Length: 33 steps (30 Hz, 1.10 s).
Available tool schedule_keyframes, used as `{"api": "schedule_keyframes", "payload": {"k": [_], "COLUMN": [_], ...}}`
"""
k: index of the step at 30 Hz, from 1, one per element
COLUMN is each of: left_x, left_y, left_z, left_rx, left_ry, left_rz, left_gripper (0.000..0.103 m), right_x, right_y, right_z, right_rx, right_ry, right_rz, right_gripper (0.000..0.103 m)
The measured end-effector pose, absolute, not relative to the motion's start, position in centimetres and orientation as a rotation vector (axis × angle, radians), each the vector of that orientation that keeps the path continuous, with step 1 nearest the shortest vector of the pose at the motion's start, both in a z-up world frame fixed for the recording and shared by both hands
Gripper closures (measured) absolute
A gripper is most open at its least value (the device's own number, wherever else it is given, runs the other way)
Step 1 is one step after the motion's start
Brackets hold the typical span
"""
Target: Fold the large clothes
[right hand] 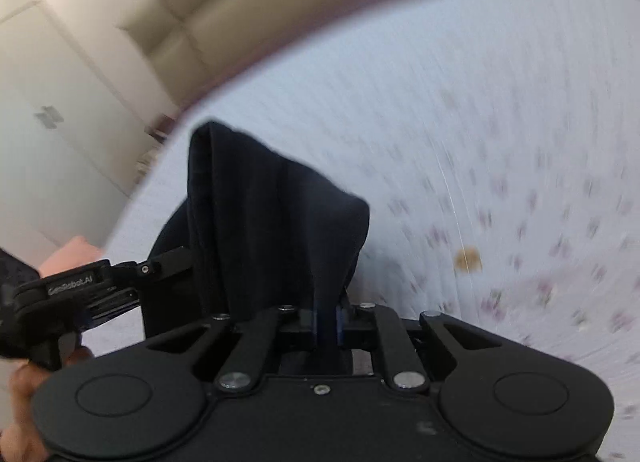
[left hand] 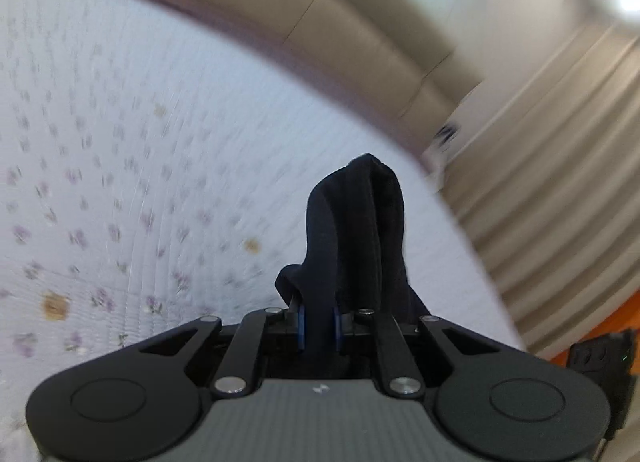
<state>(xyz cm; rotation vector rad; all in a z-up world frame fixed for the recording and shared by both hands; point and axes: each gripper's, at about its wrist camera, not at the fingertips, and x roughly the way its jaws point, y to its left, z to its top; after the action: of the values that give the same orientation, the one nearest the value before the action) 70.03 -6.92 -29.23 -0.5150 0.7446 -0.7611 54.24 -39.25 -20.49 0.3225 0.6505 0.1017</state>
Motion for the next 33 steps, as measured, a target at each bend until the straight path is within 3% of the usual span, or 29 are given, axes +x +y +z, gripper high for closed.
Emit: {"api": "schedule_keyframes", "payload": {"k": [6, 12, 15, 16, 17, 21, 22, 25, 27, 33], "left_x": [58.0, 42.9, 36.5, 34.2, 32.7, 29.2, 29.1, 30.0, 30.6, 33.2], "left_y": [0.0, 3.1, 4.0, 4.6, 5.2, 8.0, 8.2, 8.0, 7.9, 7.4], "left_z": [-21.7, -20.6, -23.2, -24.7, -25.8, -29.9, -30.3, -30.8, -31.1, -34.0], "left_rx": [-0.517, -0.341, -0.274, -0.256, -0.262, -0.411, -0.435, -0.503, -0.570, -0.798], "left_ry": [0.527, 0.547, 0.718, 0.785, 0.831, 0.981, 0.989, 0.986, 0.978, 1.120], "left_rz": [-0.888, -0.916, -0.916, -0.880, -0.844, -0.724, -0.694, -0.659, -0.632, -0.530], "left_gripper": [0.089, 0.088, 0.081, 0.079, 0.076, 0.073, 0.072, 0.058, 0.032, 0.030], "right_x": [40.9, 28.5, 23.6, 21.9, 20.6, 16.9, 16.6, 16.9, 17.7, 20.1], "right_y": [-35.9, -32.6, -31.8, -32.1, -32.7, -34.9, -35.1, -35.5, -35.7, -36.2], "right_z": [-13.9, -14.6, -17.3, -18.3, -19.1, -21.1, -21.3, -22.2, -22.6, -26.2], "right_rx": [0.211, 0.075, 0.032, 0.045, 0.081, 0.295, 0.360, 0.492, 0.549, 0.815], "right_ry": [0.426, 0.434, 0.564, 0.619, 0.663, 0.788, 0.813, 0.861, 0.894, 0.977], "right_rz": [0.181, 0.152, 0.112, 0.078, 0.051, -0.021, -0.019, -0.006, -0.006, -0.063], "right_gripper": [0.094, 0.094, 0.081, 0.063, 0.055, 0.055, 0.050, 0.018, 0.019, 0.019]}}
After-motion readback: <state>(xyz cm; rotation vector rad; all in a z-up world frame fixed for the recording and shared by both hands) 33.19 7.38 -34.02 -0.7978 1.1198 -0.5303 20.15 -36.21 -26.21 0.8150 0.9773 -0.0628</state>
